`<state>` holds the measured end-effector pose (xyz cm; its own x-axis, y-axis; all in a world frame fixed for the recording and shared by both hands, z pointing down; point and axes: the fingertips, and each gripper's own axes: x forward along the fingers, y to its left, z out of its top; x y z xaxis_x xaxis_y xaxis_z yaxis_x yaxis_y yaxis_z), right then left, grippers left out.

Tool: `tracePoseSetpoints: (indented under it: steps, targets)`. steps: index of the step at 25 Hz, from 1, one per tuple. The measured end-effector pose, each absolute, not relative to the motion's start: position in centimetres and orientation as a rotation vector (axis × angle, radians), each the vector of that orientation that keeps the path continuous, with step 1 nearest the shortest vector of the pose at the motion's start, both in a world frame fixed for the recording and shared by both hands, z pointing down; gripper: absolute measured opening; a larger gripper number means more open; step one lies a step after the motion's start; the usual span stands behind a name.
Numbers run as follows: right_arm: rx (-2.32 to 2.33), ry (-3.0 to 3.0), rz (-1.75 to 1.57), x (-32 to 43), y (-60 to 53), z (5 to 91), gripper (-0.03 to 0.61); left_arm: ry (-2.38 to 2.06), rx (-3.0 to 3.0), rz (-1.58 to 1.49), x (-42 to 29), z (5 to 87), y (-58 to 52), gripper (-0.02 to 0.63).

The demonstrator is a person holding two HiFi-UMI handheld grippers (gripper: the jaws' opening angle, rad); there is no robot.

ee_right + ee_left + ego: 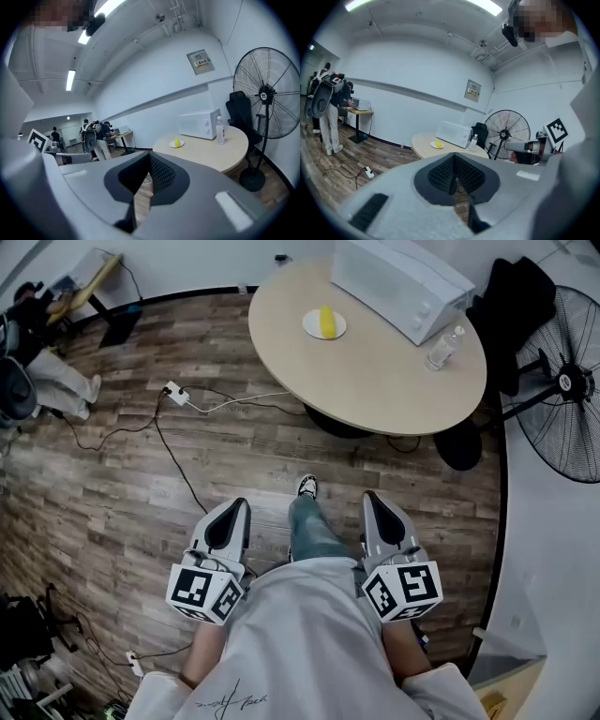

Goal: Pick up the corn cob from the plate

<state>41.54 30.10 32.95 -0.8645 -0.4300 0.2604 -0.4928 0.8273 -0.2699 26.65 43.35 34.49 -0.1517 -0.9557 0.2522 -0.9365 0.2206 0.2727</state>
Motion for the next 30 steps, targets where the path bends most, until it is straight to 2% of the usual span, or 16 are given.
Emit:
tracePoseSetpoints:
  steps: [21, 30]
  targets:
    - [0.466, -2.819, 0.590, 24.5, 20.8, 34.4, 0.012, -2.138, 1.706, -0.062, 13.2, 34.4, 32.8, 0.002]
    - [0.468, -2.766, 0.572, 19.9, 15.3, 34.9, 0.012, -2.098, 1.699, -0.089, 8.4, 35.0, 26.8, 0.002]
